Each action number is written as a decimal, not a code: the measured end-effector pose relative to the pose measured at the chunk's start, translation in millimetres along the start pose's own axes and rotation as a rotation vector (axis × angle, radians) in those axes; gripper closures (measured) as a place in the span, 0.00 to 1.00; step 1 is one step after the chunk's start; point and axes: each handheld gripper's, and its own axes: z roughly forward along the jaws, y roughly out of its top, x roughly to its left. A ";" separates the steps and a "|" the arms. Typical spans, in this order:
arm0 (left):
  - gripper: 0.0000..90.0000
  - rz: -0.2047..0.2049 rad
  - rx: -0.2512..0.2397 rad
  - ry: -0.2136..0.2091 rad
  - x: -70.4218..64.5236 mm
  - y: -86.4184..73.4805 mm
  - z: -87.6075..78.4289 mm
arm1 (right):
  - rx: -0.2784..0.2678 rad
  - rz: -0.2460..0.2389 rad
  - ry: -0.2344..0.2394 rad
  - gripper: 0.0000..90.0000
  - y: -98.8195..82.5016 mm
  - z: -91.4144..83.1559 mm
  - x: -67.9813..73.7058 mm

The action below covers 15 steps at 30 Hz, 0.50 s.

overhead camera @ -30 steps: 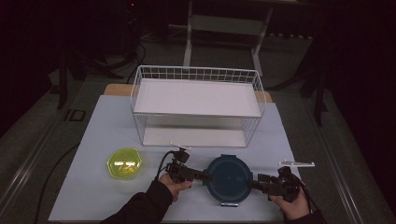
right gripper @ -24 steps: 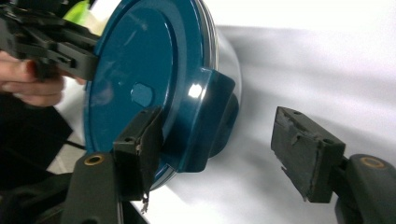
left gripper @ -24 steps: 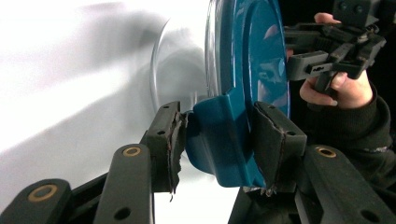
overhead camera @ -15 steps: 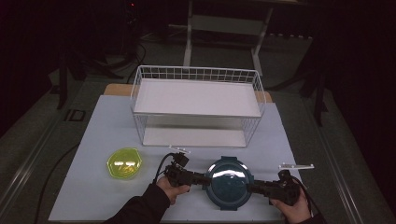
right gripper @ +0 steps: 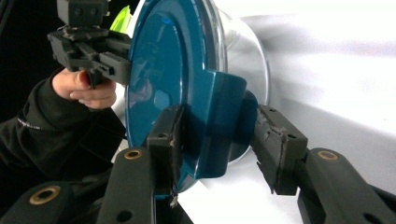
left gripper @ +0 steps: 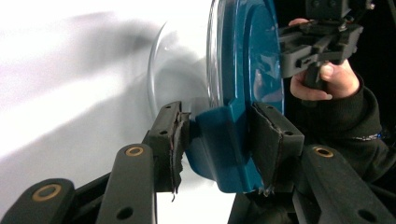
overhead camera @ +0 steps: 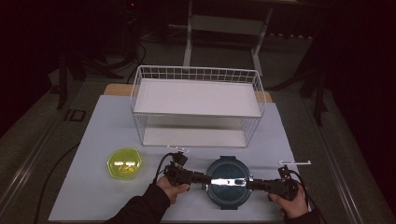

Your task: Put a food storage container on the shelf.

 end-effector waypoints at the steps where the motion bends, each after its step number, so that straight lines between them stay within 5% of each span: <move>1: 0.62 0.000 0.000 0.000 0.0 0.0 0.0 | -0.003 0.004 0.004 0.60 -0.4 -0.3 -0.4; 15: 0.64 0.013 0.010 -0.003 -8.9 5.6 -7.8 | -0.014 -0.008 0.002 0.63 -0.9 -1.2 7.3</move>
